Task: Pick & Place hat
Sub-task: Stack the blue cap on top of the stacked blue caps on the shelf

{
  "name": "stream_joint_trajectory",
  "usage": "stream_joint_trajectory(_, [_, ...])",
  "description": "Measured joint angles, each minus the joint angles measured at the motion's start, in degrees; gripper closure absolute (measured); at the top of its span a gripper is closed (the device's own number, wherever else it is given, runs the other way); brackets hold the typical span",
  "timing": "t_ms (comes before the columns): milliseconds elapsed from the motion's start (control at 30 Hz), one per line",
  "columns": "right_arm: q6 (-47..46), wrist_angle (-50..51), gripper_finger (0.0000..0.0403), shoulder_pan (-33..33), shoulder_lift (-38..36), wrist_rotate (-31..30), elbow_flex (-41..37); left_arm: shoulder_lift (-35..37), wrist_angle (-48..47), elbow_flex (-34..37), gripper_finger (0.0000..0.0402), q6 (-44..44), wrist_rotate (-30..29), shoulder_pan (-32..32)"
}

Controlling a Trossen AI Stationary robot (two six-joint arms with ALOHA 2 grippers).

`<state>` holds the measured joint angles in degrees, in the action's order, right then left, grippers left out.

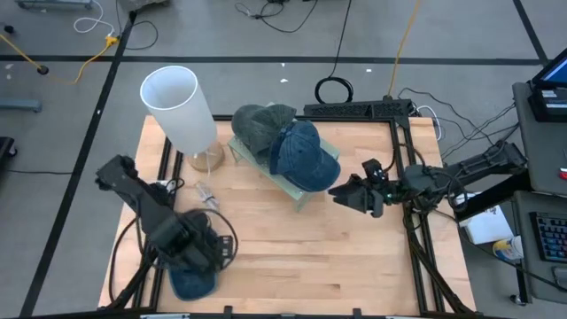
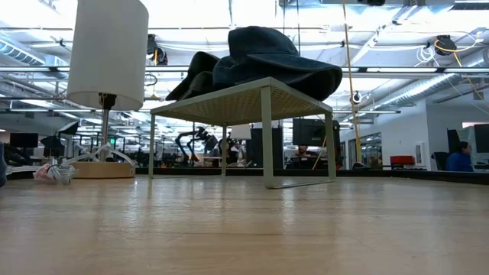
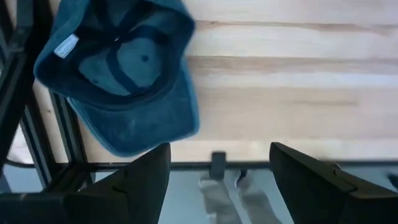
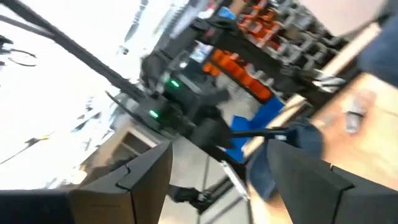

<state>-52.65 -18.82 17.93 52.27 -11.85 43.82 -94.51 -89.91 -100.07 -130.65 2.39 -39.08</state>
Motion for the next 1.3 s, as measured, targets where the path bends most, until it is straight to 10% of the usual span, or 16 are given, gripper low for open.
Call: stream_joint_trajectory(1300, [2.60, -4.54, 0.0145, 3.56, 0.04, -0.06, -1.64, -30.40, 5.68, 7.49, 0.0130, -6.56, 2.19, -4.40])
